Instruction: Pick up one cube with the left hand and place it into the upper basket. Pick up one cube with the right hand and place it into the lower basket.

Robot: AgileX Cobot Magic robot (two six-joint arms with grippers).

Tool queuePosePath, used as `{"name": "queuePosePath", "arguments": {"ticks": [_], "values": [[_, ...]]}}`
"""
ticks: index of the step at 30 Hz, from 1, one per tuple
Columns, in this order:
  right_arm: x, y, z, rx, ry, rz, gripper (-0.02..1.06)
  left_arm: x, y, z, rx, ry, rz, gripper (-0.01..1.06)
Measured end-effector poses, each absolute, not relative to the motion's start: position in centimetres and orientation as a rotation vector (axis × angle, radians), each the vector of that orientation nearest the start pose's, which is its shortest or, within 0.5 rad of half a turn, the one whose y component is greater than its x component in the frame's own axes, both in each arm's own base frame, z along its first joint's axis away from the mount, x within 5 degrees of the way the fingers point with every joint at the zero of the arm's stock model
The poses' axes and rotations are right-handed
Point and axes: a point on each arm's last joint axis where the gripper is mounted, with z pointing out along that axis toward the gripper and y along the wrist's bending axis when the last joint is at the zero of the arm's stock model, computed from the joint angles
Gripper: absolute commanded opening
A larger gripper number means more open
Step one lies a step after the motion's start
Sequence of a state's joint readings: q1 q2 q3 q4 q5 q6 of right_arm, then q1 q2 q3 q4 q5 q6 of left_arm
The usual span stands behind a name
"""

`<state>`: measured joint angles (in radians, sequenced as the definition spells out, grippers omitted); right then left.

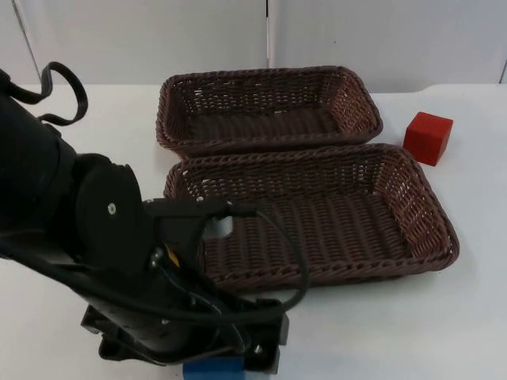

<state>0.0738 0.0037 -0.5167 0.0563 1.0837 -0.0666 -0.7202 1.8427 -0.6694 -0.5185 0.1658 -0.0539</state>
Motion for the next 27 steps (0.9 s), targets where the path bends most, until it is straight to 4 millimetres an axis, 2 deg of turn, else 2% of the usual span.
{"name": "queuePosePath", "arguments": {"ticks": [7,10,11,13,14,18,19,22,23,27], "values": [[-0.76,0.4,28.01,-0.15,2.048,0.07,1.05,20.63,-18.79,8.45,0.208,2.899,-0.389,1.04],[-0.76,0.4,28.01,-0.15,2.048,0.07,1.05,20.55,-18.76,8.21,0.206,2.913,-0.383,1.0],[-0.76,0.4,28.01,-0.15,2.048,0.07,1.05,20.5,-18.76,8.18,0.205,2.92,-0.383,0.94],[-0.76,0.4,28.01,-0.15,2.048,0.07,1.05,20.55,-18.84,8.24,0.203,2.923,-0.387,0.74],[-0.76,0.4,28.01,-0.15,2.048,0.07,1.05,20.63,-18.94,8.32,0.202,2.922,-0.392,0.74],[-0.76,0.4,28.01,-0.15,2.048,0.07,1.05,21.02,-19.28,8.57,0.205,2.907,-0.405,0.38],[-0.76,0.4,28.01,-0.15,2.048,0.07,1.05,21.08,-19.34,8.61,0.203,2.905,-0.408,0.38],[-0.76,0.4,28.01,-0.15,2.048,0.07,1.05,21.12,-19.39,8.65,0.198,2.905,-0.411,0.06],[-0.76,0.4,28.01,-0.15,2.048,0.07,1.05,21.12,-19.39,8.65,0.198,2.905,-0.411,0.0],[-0.76,0.4,28.01,-0.15,2.048,0.07,1.05,20.94,-19.36,8.61,0.203,2.926,-0.41,0.0]]}}
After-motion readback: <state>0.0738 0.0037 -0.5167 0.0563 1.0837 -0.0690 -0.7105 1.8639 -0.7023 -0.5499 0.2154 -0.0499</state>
